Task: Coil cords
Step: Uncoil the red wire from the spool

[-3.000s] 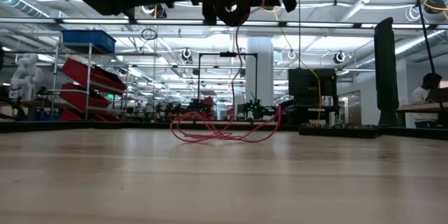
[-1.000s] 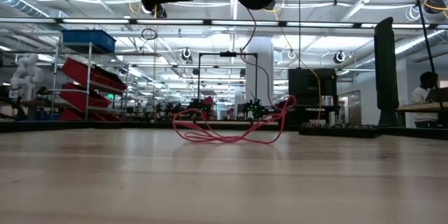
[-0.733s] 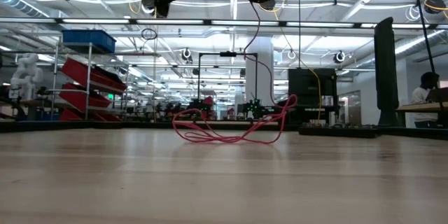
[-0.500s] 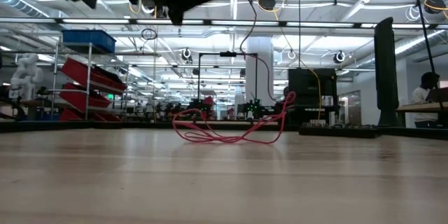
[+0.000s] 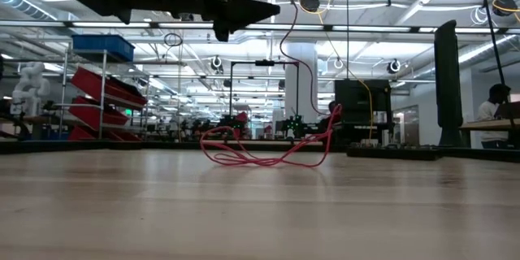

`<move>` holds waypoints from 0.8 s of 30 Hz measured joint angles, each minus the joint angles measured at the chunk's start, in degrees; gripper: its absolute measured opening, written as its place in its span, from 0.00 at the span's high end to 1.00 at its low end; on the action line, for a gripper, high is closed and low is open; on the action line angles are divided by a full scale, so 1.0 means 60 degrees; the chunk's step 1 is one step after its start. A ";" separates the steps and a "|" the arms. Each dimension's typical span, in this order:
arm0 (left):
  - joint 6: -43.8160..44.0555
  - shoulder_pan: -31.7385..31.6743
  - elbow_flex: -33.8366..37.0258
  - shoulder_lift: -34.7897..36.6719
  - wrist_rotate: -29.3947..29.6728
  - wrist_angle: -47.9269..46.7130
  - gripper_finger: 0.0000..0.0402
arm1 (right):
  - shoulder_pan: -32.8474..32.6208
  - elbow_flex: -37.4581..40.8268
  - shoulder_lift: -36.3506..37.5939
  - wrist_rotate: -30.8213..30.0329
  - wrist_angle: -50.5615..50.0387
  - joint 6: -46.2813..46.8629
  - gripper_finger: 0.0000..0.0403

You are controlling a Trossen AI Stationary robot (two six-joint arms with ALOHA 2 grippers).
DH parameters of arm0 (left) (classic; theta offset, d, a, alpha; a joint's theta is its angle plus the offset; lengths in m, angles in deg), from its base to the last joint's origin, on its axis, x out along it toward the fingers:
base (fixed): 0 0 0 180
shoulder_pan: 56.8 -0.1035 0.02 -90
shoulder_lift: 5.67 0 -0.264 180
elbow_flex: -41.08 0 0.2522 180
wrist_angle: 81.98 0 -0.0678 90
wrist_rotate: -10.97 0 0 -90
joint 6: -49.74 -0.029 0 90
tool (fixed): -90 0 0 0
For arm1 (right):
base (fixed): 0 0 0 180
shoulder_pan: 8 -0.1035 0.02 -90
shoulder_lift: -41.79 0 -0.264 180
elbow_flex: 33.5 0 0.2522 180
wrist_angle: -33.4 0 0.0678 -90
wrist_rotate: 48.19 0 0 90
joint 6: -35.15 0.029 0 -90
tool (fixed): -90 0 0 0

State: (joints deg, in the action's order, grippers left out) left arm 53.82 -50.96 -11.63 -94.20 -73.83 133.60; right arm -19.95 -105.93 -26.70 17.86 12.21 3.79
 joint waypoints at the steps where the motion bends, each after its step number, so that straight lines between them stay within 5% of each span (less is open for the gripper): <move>1: 0.0001 0.0023 -0.0042 -0.0097 0.0015 -0.0033 0.39 | 0.0000 0.0000 0.0000 0.0000 -0.0005 0.0027 1.00; 17: -0.0003 0.0170 -0.0708 -0.1123 0.1037 0.0004 0.40 | 0.0000 0.0000 -0.0004 0.0006 -0.0029 0.0369 1.00; 24: 0.0004 0.0170 -0.0708 -0.1126 0.1036 0.0012 0.49 | 0.0000 0.0000 -0.0004 0.0007 0.0008 0.0401 1.00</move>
State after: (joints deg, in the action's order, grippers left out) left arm 53.84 -49.95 -15.88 -100.96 -67.61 133.67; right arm -19.95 -105.93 -26.72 17.91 12.26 6.20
